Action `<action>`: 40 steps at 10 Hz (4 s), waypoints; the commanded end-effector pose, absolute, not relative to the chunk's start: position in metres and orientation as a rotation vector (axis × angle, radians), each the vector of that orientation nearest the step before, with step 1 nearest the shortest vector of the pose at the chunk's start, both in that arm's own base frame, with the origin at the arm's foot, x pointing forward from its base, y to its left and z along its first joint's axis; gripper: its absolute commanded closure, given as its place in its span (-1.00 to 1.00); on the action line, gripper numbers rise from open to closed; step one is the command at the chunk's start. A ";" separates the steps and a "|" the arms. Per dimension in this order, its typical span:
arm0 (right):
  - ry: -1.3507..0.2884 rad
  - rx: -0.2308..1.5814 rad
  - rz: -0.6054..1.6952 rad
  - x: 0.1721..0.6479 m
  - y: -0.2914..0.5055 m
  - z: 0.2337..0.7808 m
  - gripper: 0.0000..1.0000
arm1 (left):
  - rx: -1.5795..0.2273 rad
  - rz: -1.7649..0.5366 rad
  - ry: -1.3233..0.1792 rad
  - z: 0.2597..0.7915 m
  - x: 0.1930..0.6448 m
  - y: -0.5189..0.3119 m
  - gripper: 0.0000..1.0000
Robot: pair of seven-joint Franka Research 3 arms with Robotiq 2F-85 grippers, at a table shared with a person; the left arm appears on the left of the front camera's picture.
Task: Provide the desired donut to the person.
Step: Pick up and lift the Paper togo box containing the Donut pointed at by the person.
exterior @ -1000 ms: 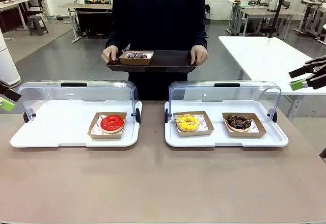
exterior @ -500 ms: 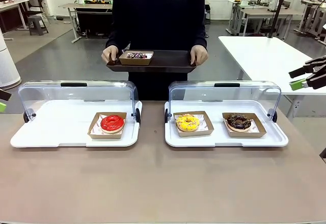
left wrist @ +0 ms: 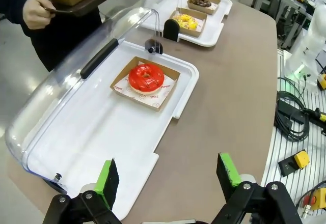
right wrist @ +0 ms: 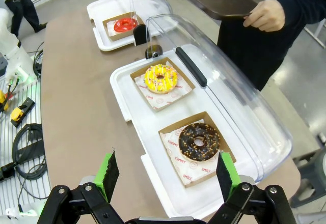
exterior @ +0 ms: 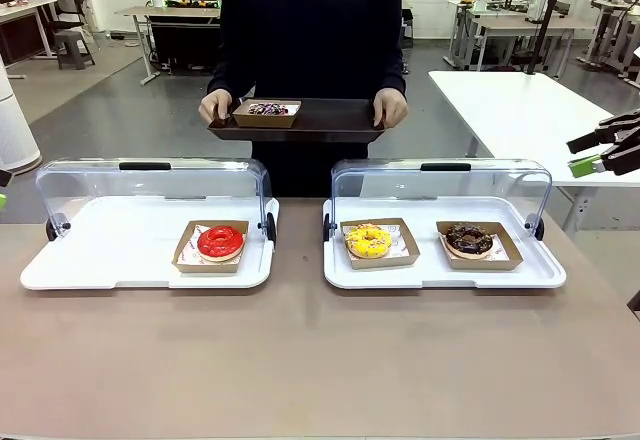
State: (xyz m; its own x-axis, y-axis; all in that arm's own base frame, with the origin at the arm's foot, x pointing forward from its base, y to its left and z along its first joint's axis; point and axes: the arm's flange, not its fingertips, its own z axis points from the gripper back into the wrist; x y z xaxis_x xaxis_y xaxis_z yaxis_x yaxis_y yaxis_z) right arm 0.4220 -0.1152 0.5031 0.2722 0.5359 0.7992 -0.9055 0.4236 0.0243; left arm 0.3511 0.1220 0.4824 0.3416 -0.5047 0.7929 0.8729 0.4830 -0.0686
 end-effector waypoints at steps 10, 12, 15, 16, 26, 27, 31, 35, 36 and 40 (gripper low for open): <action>-0.803 0.549 1.044 0.422 -0.114 0.502 -1.00 | -0.522 -0.961 -0.854 0.489 0.350 0.122 -1.00; -0.803 0.549 1.044 0.422 -0.114 0.502 -1.00 | -0.522 -0.961 -0.854 0.489 0.350 0.122 -1.00; -0.803 0.549 1.044 0.422 -0.114 0.502 -1.00 | -0.522 -0.961 -0.854 0.489 0.350 0.122 -1.00; -0.803 0.549 1.044 0.422 -0.114 0.502 -1.00 | -0.522 -0.961 -0.854 0.489 0.350 0.122 -1.00; -0.803 0.549 1.044 0.422 -0.114 0.502 -1.00 | -0.522 -0.961 -0.854 0.489 0.350 0.122 -1.00; -0.803 0.549 1.044 0.422 -0.114 0.502 -1.00 | -0.522 -0.961 -0.854 0.489 0.350 0.122 -1.00; -0.803 0.549 1.044 0.422 -0.114 0.502 -1.00 | -0.522 -0.961 -0.854 0.489 0.350 0.122 -1.00; -0.803 0.549 1.044 0.422 -0.114 0.502 -1.00 | -0.475 -1.049 -0.787 0.497 0.357 0.091 -1.00; -0.803 0.549 1.044 0.422 -0.114 0.502 -1.00 | -0.414 -1.143 -0.714 0.501 0.366 0.049 -1.00; -0.803 0.549 1.044 0.422 -0.114 0.502 -1.00 | -0.339 -1.356 -0.464 0.450 0.399 -0.058 -1.00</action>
State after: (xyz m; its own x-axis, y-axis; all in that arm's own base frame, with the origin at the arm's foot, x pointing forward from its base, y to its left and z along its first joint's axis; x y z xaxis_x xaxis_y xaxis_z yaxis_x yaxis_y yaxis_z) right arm 0.4221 -0.1145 0.5033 0.2711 0.5367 0.7990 -0.9061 0.4224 0.0237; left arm 0.3856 -0.0554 0.4676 0.1475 -0.8103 0.5671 0.9796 0.1987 0.0291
